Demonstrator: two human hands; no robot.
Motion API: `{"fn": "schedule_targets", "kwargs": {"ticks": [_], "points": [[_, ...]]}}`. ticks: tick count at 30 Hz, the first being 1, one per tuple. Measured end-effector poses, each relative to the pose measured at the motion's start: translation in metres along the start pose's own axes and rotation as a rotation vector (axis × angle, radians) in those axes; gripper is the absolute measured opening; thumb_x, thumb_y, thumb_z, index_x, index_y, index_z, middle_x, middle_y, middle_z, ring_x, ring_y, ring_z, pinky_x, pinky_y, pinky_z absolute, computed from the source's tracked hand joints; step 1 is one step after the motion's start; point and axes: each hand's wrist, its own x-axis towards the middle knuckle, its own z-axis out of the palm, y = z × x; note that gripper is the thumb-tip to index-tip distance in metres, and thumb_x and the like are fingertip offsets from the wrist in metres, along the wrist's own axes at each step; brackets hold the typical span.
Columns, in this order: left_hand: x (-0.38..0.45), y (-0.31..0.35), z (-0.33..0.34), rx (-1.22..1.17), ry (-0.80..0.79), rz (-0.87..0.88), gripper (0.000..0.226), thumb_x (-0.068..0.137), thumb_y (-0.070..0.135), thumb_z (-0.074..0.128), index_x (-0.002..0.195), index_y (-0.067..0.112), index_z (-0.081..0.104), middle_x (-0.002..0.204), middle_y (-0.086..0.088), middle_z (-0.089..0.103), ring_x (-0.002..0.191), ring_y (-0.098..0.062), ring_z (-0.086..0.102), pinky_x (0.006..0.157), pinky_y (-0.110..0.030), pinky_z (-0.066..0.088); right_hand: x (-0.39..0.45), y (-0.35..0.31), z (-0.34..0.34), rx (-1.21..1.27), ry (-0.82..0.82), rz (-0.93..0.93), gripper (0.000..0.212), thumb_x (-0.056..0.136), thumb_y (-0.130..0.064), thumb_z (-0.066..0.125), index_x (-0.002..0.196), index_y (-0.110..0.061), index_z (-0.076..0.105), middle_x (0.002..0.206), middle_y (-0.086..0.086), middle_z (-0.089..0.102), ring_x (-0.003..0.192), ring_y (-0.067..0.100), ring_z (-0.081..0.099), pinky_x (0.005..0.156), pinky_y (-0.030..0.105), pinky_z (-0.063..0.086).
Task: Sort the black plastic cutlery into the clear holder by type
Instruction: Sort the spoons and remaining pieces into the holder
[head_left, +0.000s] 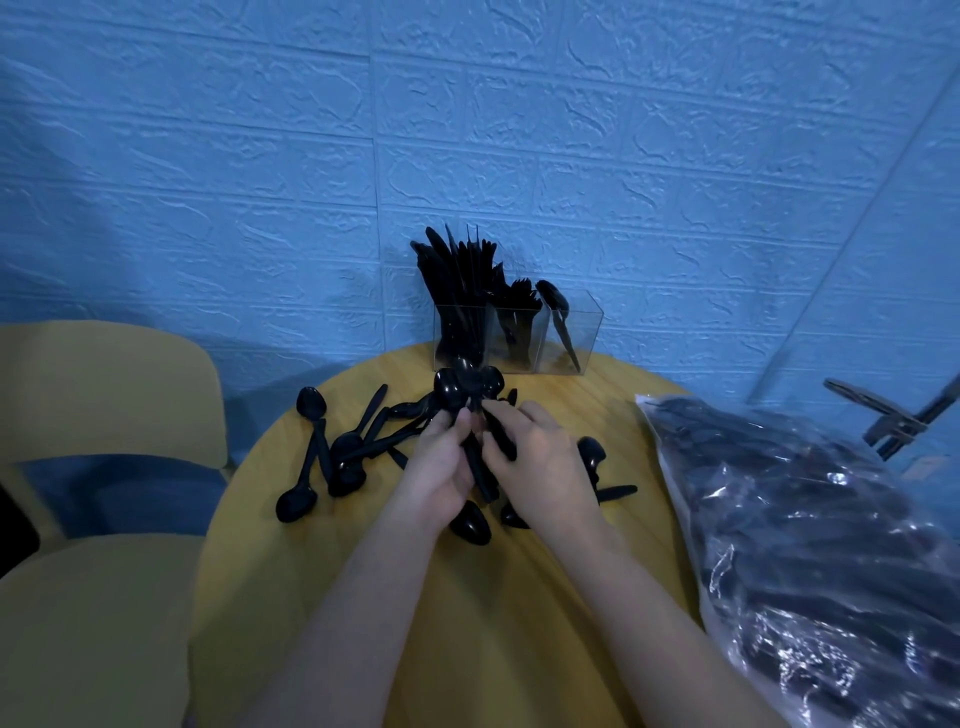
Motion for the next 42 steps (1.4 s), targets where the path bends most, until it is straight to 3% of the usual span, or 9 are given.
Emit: {"fn": "schedule_targets", "kwargs": {"ticks": [5,9,13,16,20,26,35,39,42], "points": [[-0.007,-0.002,0.003,0.075,-0.040,-0.010,0.033,0.103,0.024,0.035,0.117,0.006,0.060,0.106,-0.004,0.072,0.107,-0.017,0.063,0.086,-0.029,0.049,-0.007,0.003,0.001,0.042,-0.092,-0.050,0.042,0.096,-0.023,0.051,0.138,-0.024,0.049,0.117,0.000,0.057,0.100,0.016,0.056,0.079,0.022,0.046],[-0.015,-0.003,0.008,0.025,-0.028,-0.026,0.030,0.102,0.025,0.037,0.114,0.007,0.058,0.104,-0.006,0.072,0.098,-0.018,0.067,0.078,-0.030,0.053,-0.012,0.002,-0.008,0.079,-0.192,-0.061,0.043,0.095,-0.031,0.053,0.137,-0.028,0.049,0.117,0.002,0.060,0.104,0.015,0.055,0.086,0.032,0.050],[-0.022,-0.003,0.010,-0.087,-0.009,-0.029,0.023,0.103,0.018,0.037,0.115,0.007,0.053,0.090,-0.008,0.072,0.085,-0.021,0.070,0.076,-0.036,0.056,-0.005,0.012,-0.039,0.158,-0.084,0.060,0.021,0.093,-0.033,0.056,0.106,-0.027,0.071,0.098,-0.004,0.064,0.081,0.005,0.056,0.069,0.017,0.045],[-0.027,-0.006,0.003,-0.145,-0.004,-0.043,0.022,0.102,0.015,0.038,0.116,0.006,0.052,0.081,-0.007,0.066,0.074,-0.019,0.068,0.071,-0.036,0.058,-0.001,0.042,-0.056,0.008,0.011,0.265,0.019,0.093,-0.028,0.058,0.098,-0.015,0.071,0.097,0.000,0.068,0.080,0.013,0.059,0.068,0.024,0.047],[-0.028,-0.008,-0.010,-0.117,-0.022,-0.030,0.024,0.101,0.021,0.041,0.121,0.011,0.049,0.066,0.002,0.049,0.051,-0.008,0.044,0.050,-0.023,0.048,-0.004,0.071,-0.055,-0.214,-0.128,0.471,0.032,0.095,-0.034,0.054,0.107,-0.007,0.066,0.104,0.012,0.064,0.092,0.027,0.061,0.076,0.034,0.050],[-0.025,-0.010,-0.009,-0.055,-0.092,-0.010,0.019,0.098,0.022,0.046,0.117,0.017,0.046,0.063,0.005,0.043,0.046,-0.005,0.034,0.042,-0.017,0.035,-0.004,0.076,-0.040,-0.406,-0.251,0.536,0.045,0.097,-0.047,0.043,0.104,-0.008,0.063,0.100,0.010,0.064,0.092,0.027,0.061,0.076,0.036,0.051],[-0.024,-0.009,-0.007,-0.077,-0.102,0.007,0.023,0.098,0.021,0.045,0.120,0.016,0.047,0.064,0.004,0.043,0.048,-0.006,0.035,0.044,-0.018,0.038,0.004,0.076,-0.039,-0.161,-0.318,0.621,0.051,0.089,-0.057,0.052,0.095,-0.007,0.060,0.085,0.009,0.060,0.075,0.022,0.055,0.059,0.030,0.043],[-0.025,-0.007,-0.006,-0.075,-0.102,0.012,0.024,0.098,0.022,0.045,0.121,0.016,0.047,0.064,0.004,0.044,0.049,-0.006,0.036,0.045,-0.018,0.039,0.003,0.077,-0.041,-0.132,-0.368,0.589,0.025,0.087,-0.042,0.064,0.088,-0.016,0.063,0.086,0.002,0.062,0.079,0.017,0.057,0.068,0.032,0.049],[-0.027,-0.006,-0.006,-0.029,-0.099,-0.026,0.026,0.099,0.028,0.043,0.120,0.013,0.048,0.064,0.005,0.045,0.050,-0.007,0.036,0.047,-0.019,0.040,0.002,0.076,-0.040,-0.032,-0.180,0.602,0.015,0.090,-0.032,0.060,0.087,-0.018,0.063,0.085,0.001,0.064,0.078,0.018,0.058,0.070,0.034,0.052]]}}
